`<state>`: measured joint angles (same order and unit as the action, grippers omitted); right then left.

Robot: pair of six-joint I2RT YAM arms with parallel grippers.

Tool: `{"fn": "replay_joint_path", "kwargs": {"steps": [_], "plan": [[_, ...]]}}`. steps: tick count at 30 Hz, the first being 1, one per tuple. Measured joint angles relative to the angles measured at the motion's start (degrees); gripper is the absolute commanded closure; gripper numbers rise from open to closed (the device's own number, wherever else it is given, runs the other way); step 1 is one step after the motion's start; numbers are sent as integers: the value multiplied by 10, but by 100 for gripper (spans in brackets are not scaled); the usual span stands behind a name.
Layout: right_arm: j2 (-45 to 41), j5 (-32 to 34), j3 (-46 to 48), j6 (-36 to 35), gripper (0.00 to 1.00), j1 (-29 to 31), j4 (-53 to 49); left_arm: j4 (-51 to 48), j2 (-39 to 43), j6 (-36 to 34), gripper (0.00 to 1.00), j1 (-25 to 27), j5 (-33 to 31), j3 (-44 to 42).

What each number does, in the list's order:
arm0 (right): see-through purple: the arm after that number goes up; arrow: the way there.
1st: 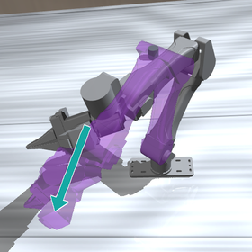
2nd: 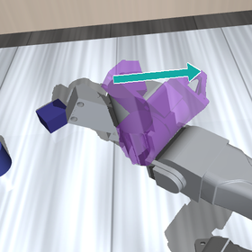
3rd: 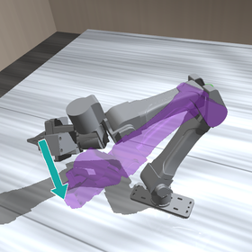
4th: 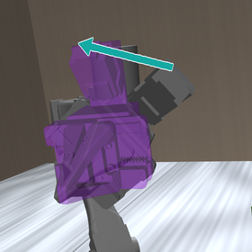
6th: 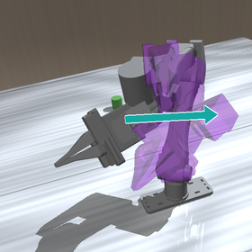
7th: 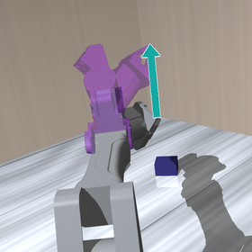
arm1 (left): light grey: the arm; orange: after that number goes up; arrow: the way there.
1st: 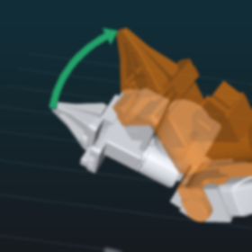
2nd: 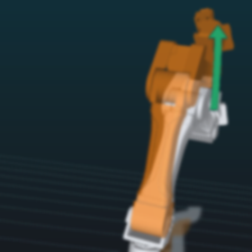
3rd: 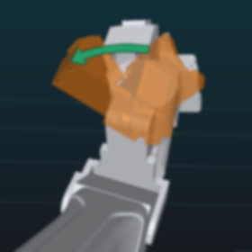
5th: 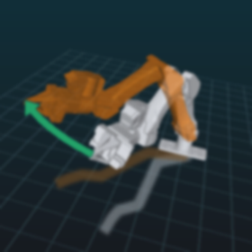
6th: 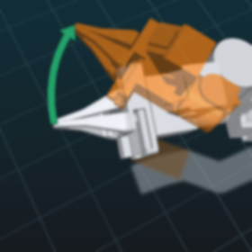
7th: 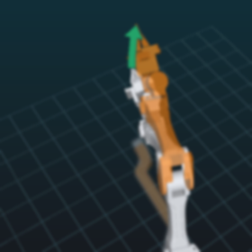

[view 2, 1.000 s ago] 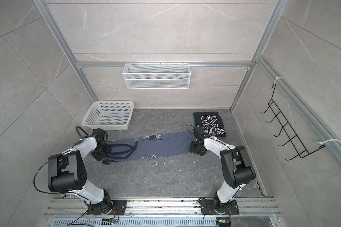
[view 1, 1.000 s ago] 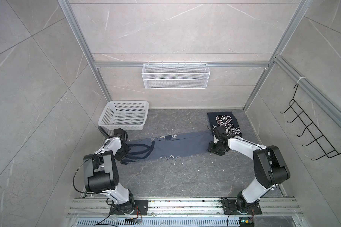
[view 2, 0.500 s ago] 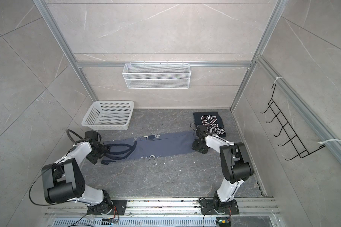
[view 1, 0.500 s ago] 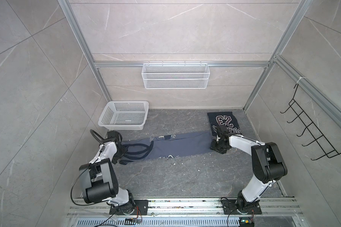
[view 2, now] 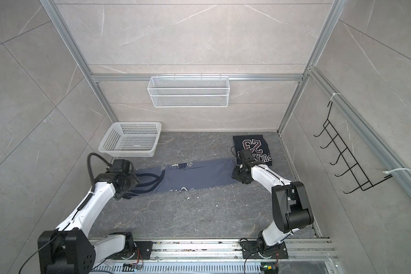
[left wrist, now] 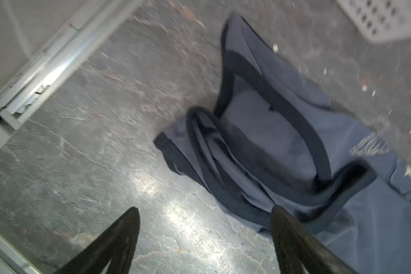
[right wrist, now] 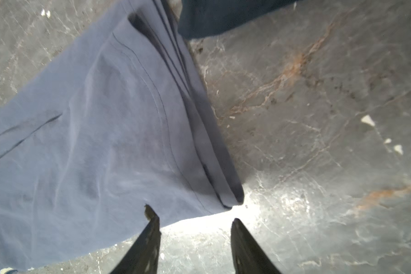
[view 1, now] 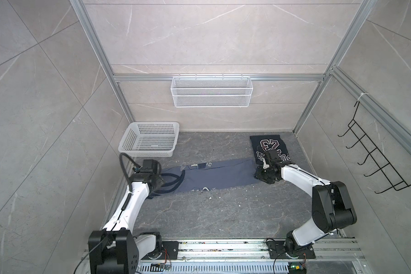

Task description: Fold and stack the tank tops

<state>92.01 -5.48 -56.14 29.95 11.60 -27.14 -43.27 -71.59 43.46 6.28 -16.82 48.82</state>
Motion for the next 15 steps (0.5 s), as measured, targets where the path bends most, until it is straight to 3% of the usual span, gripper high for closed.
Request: {"fn": "replay_joint_path", "kwargs": {"steps": [3,15], "plan": [[0,-2,7,0,50,0,0,3,-36,21,21,36,3,-15],[0,-9,12,0,50,0,0,36,-88,50,48,34,-12,-30]]}}
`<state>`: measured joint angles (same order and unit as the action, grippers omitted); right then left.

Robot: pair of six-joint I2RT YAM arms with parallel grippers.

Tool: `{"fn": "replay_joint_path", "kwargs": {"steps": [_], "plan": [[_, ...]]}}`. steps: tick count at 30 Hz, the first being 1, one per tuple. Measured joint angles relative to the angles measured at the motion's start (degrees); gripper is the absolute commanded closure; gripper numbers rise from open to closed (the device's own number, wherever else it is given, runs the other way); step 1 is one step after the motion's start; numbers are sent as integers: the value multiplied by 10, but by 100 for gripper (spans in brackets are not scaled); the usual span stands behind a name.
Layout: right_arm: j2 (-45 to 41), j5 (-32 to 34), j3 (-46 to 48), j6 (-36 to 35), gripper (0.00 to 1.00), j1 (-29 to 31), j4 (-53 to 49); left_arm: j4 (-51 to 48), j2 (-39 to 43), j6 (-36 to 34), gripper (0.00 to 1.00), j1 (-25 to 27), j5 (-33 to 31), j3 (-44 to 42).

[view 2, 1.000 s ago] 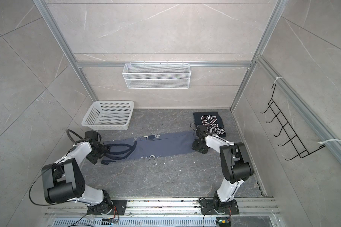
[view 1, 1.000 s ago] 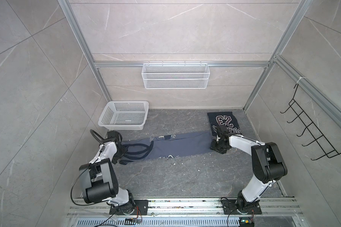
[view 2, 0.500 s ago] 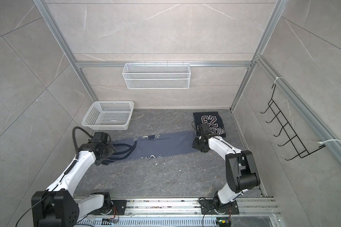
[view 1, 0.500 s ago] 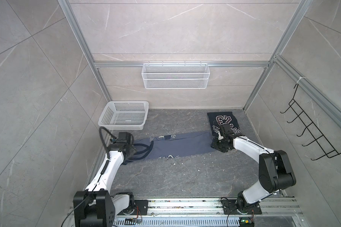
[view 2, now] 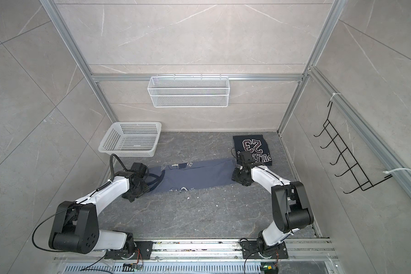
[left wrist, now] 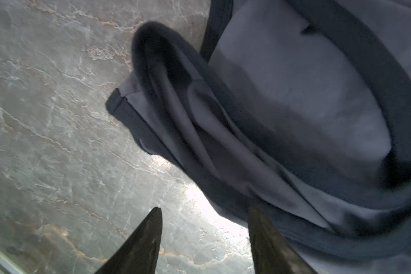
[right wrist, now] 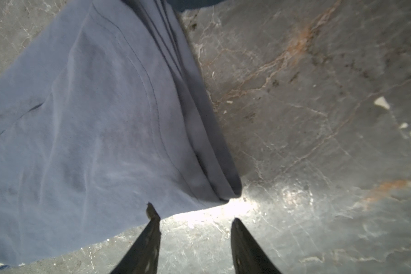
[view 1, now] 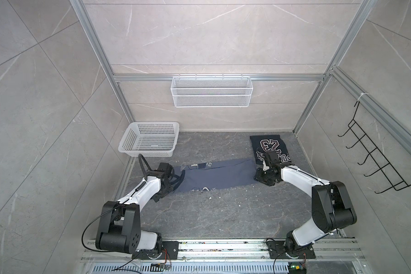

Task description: Fold and stack the tank tops

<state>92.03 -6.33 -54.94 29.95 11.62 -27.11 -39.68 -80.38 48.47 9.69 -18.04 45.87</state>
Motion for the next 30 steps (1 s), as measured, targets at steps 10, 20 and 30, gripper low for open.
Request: {"fn": "replay_joint_path", "kwargs": {"steps": [10,20,30], "plan": [[0,-4,2,0,50,0,2,23,-19,-5,53,-34,-12,1],[3,-7,3,0,50,0,3,57,-35,-23,74,-59,-9,1],[18,-8,3,-2,50,0,5,64,-19,-45,89,-107,10,1]]}}
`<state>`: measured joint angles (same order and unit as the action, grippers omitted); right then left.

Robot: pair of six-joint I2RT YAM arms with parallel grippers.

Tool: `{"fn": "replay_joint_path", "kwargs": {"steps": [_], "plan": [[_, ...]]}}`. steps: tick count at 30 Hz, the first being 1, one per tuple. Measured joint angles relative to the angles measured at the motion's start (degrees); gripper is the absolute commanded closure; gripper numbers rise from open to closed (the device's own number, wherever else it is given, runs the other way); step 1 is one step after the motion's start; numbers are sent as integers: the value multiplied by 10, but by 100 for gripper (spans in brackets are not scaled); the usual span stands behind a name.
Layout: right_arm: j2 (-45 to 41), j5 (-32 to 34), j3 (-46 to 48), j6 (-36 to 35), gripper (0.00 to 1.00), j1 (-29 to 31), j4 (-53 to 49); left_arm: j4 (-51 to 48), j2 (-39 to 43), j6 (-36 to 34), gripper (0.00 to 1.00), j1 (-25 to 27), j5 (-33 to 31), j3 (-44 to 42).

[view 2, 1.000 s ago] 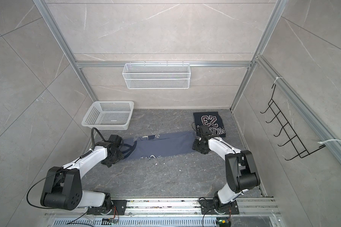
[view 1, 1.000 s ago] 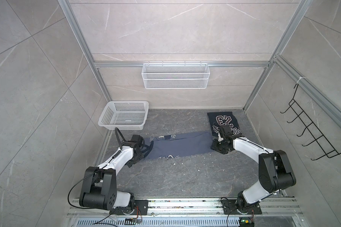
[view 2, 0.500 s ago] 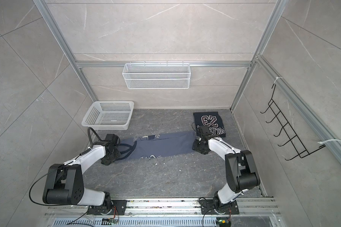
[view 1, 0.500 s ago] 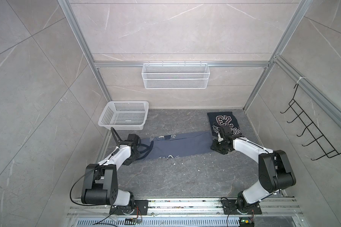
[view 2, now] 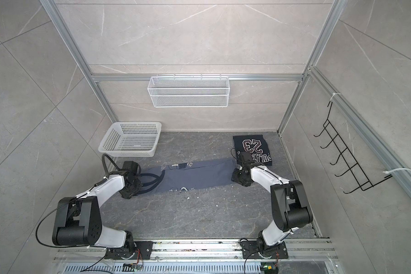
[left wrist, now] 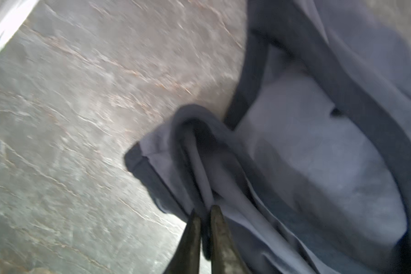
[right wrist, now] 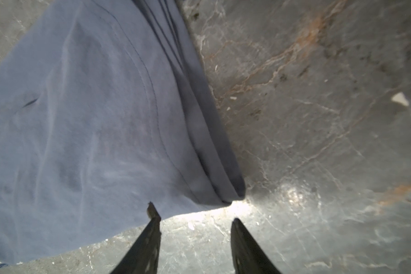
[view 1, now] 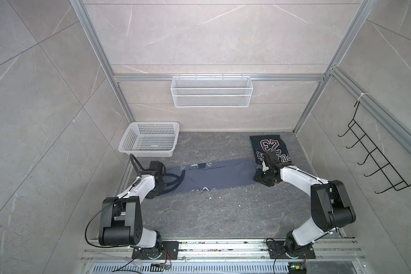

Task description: Fold and stack the tank tops

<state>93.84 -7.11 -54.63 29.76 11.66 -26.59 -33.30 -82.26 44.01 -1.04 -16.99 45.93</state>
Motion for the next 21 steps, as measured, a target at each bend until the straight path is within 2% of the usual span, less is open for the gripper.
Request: {"fn": "replay_joint_path", "kwargs": {"steps": [5,8,18,21], "plan": [[32,21,-2,2,50,0,-3,3,11,-19,91,-49,21,0],[34,34,-4,2,50,-1,-3,5,11,-30,84,-65,31,0],[20,48,-3,2,51,-1,-5,9,-24,-42,79,-67,44,10],[-12,45,-2,1,50,-1,-6,6,-24,-42,60,-67,38,14]]}}
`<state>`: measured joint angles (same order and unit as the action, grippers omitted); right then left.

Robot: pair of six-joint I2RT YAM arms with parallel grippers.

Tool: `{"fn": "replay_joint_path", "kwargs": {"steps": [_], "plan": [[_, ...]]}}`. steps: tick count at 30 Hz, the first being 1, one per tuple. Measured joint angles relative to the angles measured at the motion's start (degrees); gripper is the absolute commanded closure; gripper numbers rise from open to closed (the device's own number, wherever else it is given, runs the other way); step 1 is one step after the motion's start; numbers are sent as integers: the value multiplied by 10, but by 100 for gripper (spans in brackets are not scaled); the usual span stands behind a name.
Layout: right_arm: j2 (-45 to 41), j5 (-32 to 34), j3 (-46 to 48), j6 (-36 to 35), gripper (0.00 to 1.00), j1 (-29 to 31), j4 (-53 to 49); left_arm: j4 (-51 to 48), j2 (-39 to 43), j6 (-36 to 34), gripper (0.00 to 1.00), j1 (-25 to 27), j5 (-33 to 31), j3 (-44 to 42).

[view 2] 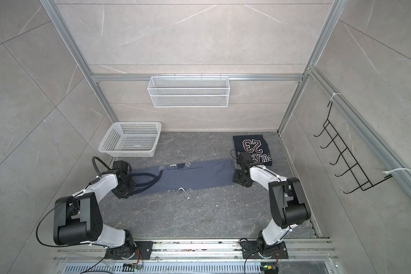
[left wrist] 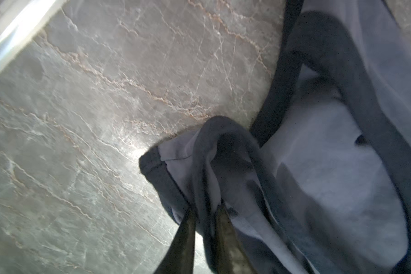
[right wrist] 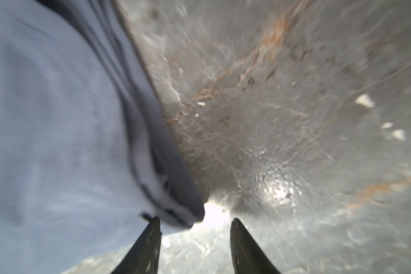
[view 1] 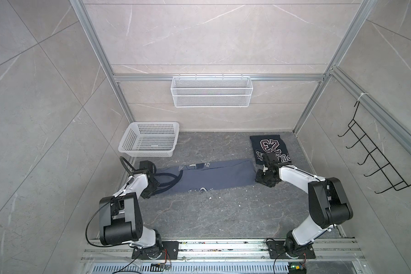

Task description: Fold and stack the tank tops

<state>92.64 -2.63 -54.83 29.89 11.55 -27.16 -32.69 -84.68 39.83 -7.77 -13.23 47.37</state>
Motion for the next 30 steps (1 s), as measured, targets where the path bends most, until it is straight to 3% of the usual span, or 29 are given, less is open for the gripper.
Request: {"fn": "replay_joint_path", "kwargs": {"steps": [4,7,12,15,18,22,25,30], "plan": [[-54,-13,-2,-10,50,13,-1,-6,19,2,30,0,-12,1],[-67,-19,-22,-24,49,45,-5,-21,82,6,17,-1,-30,0],[-28,-35,-90,-49,48,97,-6,-53,209,9,12,5,-51,12],[29,-43,-138,-55,48,103,-6,-69,229,21,12,55,-54,34],[96,-43,-184,-56,48,103,-12,-70,191,48,13,172,-51,52],[169,-45,-232,-55,48,102,-30,-52,57,75,13,317,-30,86],[203,-38,-254,-48,48,102,-55,-38,-54,82,13,369,-19,125],[231,-29,-261,-24,48,89,-93,-12,-163,83,13,389,-7,162]]}}
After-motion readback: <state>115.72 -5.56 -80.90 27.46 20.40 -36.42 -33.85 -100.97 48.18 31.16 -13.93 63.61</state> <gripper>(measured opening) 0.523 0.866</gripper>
